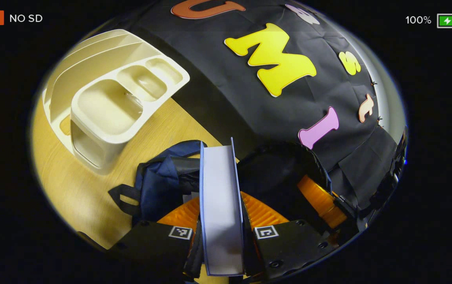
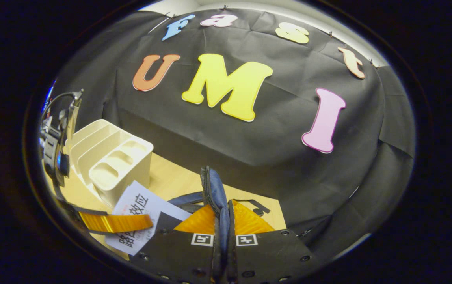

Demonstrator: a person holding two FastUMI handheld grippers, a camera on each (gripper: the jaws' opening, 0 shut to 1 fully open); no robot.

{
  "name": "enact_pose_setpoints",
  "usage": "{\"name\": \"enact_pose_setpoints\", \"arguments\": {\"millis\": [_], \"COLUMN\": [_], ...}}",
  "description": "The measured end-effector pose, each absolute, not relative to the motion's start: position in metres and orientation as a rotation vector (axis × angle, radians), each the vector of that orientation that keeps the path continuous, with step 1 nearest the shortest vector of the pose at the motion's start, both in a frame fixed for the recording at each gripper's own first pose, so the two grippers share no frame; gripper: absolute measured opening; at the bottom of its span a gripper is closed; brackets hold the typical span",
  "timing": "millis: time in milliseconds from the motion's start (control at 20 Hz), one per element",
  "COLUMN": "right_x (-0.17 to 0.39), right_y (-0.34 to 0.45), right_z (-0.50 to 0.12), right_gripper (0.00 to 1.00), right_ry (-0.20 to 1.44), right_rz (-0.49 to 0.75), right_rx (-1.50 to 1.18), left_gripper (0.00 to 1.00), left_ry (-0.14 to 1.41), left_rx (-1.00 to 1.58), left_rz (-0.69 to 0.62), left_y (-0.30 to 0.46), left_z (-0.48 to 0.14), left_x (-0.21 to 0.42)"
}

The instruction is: Open the schoolbag, grab two books from the bookshelf and put them into the schoolbag.

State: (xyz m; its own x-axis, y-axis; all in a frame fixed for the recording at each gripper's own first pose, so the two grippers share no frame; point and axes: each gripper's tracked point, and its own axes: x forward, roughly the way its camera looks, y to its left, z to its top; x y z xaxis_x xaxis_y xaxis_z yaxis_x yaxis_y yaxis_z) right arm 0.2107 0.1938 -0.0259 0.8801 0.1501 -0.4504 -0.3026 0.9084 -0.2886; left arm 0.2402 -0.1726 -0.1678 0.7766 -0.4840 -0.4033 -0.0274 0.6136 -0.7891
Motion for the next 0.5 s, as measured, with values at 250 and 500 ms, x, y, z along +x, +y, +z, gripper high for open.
{"name": "enact_pose_setpoints", "arguments": {"millis": [250,500], "right_x": [0.203,0.196], "right_y": [0.205,0.220], "right_z": [-0.022,-0.021], "right_gripper": [0.06,0.06], "right_ry": [0.425,0.419], "right_rz": [0.276,0.297], "right_rx": [-0.367,-0.408], "left_gripper": [0.43,0.43], "left_ry": [0.678,0.697], "left_rx": [-0.958,-1.015], "left_rz": [-0.304,-0.368], "left_y": [-0.204,-0.246], "left_z": [-0.190,-0.209], "left_x": [0.253,0.257]}}
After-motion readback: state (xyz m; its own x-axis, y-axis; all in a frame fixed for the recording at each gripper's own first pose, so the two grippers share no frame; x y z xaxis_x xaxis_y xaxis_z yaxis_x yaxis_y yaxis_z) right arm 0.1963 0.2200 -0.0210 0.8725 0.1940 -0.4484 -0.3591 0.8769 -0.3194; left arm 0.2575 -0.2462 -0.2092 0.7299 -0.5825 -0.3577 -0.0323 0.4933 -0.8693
